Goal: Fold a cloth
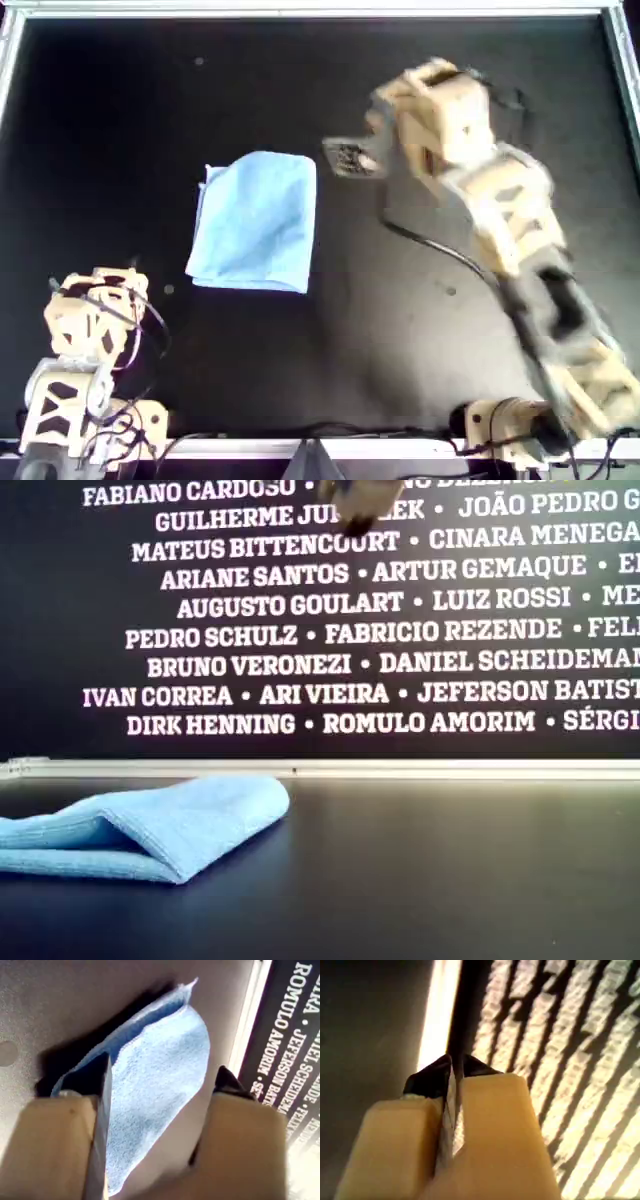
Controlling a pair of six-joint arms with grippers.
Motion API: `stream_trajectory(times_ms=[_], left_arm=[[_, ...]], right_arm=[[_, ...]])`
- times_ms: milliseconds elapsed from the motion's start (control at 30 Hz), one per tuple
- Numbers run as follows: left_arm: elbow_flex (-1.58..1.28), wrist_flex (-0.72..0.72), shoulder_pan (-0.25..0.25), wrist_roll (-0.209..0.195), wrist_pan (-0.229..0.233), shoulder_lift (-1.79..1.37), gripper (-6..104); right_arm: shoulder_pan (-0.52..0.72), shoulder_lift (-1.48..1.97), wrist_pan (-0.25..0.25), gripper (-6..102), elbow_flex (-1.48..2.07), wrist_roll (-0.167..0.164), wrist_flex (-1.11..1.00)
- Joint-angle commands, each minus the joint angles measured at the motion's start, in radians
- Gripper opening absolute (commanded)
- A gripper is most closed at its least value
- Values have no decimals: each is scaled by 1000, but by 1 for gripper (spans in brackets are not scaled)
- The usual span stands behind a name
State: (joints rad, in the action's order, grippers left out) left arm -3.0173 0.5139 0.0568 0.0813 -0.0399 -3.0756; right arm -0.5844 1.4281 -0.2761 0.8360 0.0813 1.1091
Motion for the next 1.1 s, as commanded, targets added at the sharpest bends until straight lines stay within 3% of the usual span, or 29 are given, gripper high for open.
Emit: stream_trajectory(times_ms=[0, 100, 300, 533, 700, 833, 1067], left_arm=[[15, -14, -28, -9, 14, -15, 72], [25, -15, -31, -11, 15, -15, 72], [21, -15, -31, -11, 5, -15, 71], [14, -9, -31, -12, 8, -15, 71], [23, 0, -31, -14, 17, -15, 69], [31, 0, -25, -14, 2, -15, 54], [35, -17, -20, -14, 0, -15, 10]], right_arm=[[48, 479, -58, 5, 350, 63, 0], [123, 853, -75, 4, 680, 91, -26], [298, 1399, -71, 4, 1252, 72, -291], [314, 1591, -75, 4, 1717, 72, -400], [313, 1595, -75, 4, 1848, 72, -417], [348, 1585, -77, 4, 1917, 72, -463], [492, 1595, -75, 4, 2141, 72, -667]])
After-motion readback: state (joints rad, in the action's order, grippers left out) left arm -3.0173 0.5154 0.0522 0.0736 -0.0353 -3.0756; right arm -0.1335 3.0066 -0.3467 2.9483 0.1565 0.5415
